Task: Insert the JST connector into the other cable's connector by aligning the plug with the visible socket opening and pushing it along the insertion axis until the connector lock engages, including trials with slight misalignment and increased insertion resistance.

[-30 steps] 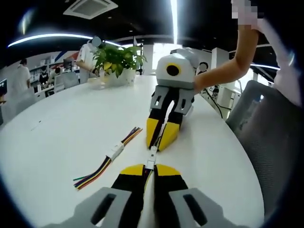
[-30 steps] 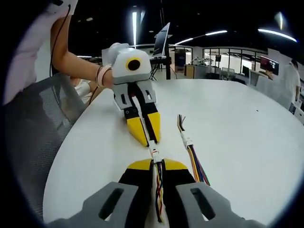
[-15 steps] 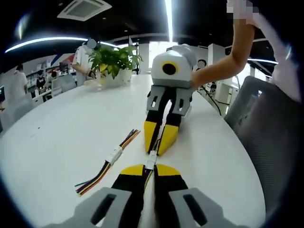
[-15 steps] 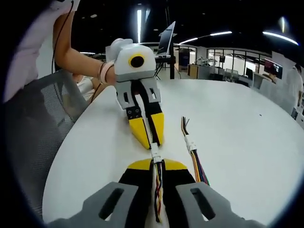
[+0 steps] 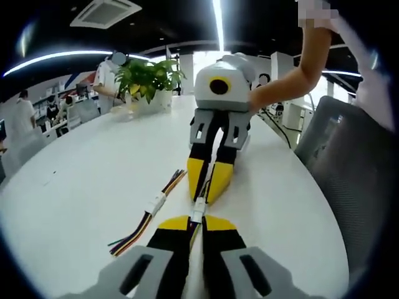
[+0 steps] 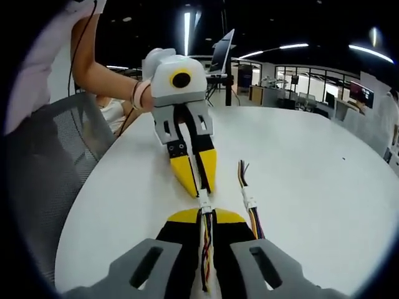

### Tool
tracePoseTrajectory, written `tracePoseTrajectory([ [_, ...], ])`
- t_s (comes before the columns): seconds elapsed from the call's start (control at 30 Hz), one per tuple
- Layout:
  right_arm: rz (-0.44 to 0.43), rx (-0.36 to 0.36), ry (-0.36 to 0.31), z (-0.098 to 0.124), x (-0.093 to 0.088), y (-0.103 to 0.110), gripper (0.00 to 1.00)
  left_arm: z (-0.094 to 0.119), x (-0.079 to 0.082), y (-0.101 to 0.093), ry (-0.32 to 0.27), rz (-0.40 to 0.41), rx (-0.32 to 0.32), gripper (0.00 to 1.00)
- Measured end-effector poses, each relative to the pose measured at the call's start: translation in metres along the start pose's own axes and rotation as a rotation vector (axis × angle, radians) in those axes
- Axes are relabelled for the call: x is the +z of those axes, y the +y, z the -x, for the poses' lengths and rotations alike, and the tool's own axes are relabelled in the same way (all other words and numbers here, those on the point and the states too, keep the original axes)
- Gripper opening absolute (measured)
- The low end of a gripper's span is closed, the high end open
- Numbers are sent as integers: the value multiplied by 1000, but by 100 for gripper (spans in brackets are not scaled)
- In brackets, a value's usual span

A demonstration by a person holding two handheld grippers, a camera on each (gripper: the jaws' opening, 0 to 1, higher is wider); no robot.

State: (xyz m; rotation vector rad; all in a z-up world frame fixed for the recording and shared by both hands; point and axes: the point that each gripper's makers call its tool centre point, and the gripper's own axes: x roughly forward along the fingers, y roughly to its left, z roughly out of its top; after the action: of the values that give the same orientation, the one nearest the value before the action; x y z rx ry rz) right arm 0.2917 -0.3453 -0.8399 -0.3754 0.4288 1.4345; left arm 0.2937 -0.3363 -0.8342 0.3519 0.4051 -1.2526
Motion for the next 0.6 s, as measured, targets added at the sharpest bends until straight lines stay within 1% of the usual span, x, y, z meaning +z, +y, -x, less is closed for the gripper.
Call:
tracePoseTrajectory([
  [0.13, -12, -12, -8, -1, 2, -3, 3, 0, 0, 5, -2, 6, 2, 0],
  [0.2, -40, -19, -23, -4, 3, -6, 3, -1, -3, 8, 7, 28, 6, 0],
  [0.33, -26, -35, -13, -9, 4, -9, 3, -1, -6, 14, 21, 15, 8, 0],
  [0.37, -28, -37, -15, -9, 4, -10, 3, 0, -7, 15, 22, 17, 8, 0],
  [0.43, -34, -39, -20, -9, 4, -11, 3, 0, -8, 17, 11, 53, 7, 0],
  [0.5, -37, -40, -20, -10, 4, -12, 3, -1, -9, 18, 5, 60, 5, 0],
  [0.6, -39, -46, -10, -12, 0, -14, 3, -2, -12, 21, 12, 49, 5, 0],
])
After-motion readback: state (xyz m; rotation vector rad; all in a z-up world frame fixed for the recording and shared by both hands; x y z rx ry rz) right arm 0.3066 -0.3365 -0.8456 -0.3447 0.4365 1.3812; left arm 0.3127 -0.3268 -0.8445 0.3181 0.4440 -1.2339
